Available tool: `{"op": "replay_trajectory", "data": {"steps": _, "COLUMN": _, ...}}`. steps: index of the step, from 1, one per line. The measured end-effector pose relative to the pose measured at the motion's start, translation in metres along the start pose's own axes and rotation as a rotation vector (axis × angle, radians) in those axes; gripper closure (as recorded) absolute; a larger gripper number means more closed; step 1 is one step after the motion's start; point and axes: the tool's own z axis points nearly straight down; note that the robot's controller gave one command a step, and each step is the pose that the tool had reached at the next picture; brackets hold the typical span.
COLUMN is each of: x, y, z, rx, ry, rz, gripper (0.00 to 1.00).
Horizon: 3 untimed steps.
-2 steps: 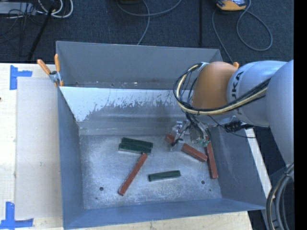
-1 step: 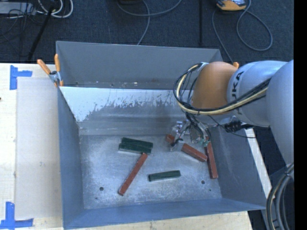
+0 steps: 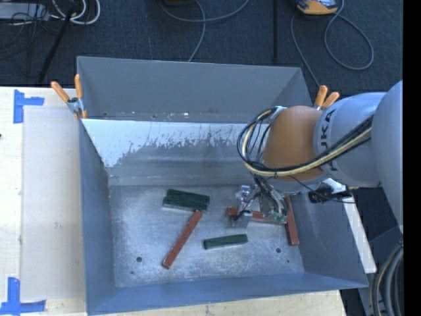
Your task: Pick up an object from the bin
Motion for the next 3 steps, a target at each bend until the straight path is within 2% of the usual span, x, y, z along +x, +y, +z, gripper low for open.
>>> {"op": "replay_trajectory", "data": {"steps": 1, "x": 0.053, "y": -0.025, "z": -0.001, "rx": 0.001, "ry": 0.005, "rz": 0.019, "gripper": 1.00}}
{"op": "replay_trajectory", "data": {"steps": 2, "x": 0.076, "y": -0.060, "z": -0.170, "rx": 0.000, "ry": -0.011, "rz": 0.026, "gripper": 1.00}}
{"op": "replay_trajectory", "data": {"steps": 3, "x": 0.077, "y": -0.060, "z": -0.166, "rx": 0.000, "ry": -0.003, "rz": 0.025, "gripper": 0.00}}
